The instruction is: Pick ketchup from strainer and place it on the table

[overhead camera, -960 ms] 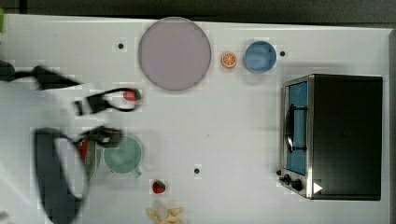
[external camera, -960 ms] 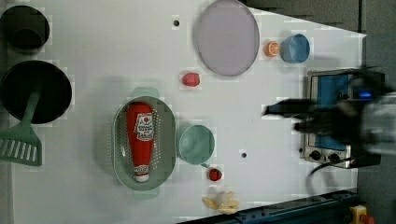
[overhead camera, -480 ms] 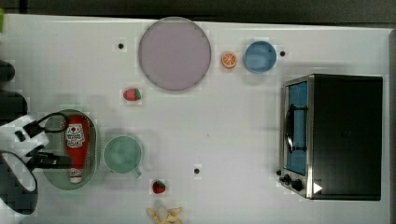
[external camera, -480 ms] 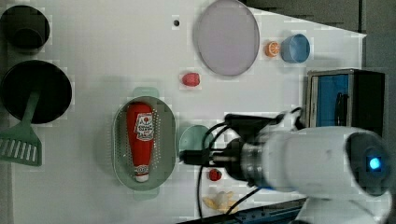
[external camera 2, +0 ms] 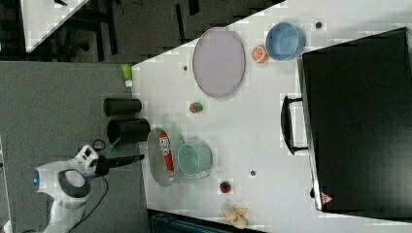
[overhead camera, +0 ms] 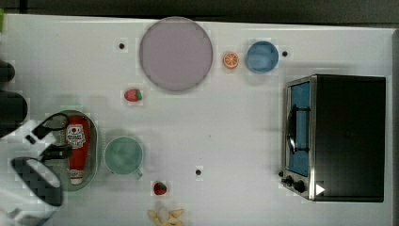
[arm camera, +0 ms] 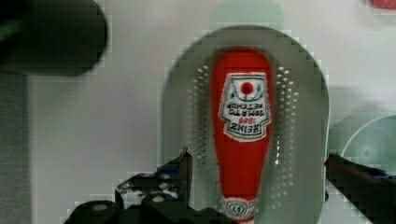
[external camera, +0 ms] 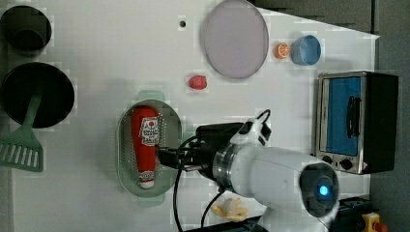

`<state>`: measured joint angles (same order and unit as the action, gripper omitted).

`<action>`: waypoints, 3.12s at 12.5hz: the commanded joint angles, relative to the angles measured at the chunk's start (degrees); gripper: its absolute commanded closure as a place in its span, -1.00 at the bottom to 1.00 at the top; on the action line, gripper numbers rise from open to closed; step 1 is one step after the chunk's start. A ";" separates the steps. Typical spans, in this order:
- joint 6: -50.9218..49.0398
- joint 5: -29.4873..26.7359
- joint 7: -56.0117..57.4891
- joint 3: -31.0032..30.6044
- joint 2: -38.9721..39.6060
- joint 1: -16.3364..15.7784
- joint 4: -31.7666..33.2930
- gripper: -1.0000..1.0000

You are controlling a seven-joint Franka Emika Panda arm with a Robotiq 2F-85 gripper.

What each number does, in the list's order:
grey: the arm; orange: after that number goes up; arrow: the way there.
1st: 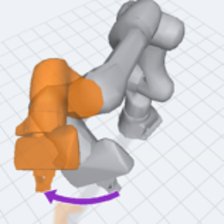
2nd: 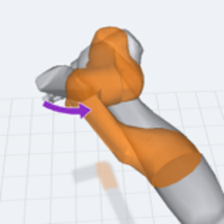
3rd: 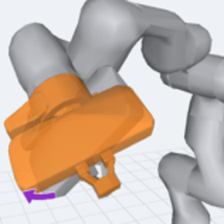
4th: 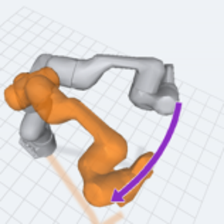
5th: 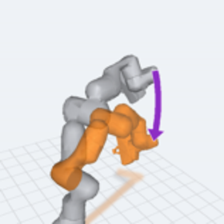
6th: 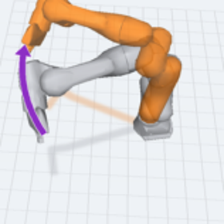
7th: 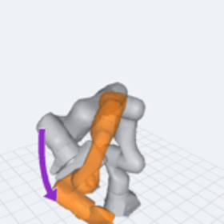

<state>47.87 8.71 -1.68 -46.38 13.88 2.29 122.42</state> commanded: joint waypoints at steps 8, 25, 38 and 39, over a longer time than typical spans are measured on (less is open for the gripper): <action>17.17 6.73 -4.01 4.11 19.15 -1.23 2.70 -1.00; 9.78 -1.59 -4.01 8.37 7.63 -5.63 -1.51 -0.12; -13.15 -9.60 -0.20 25.64 -11.07 6.97 -1.53 -0.12; -13.13 -9.60 -0.20 28.17 -10.97 7.15 -1.04 -0.12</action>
<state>35.70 -0.95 -3.10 -20.24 2.84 7.81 120.75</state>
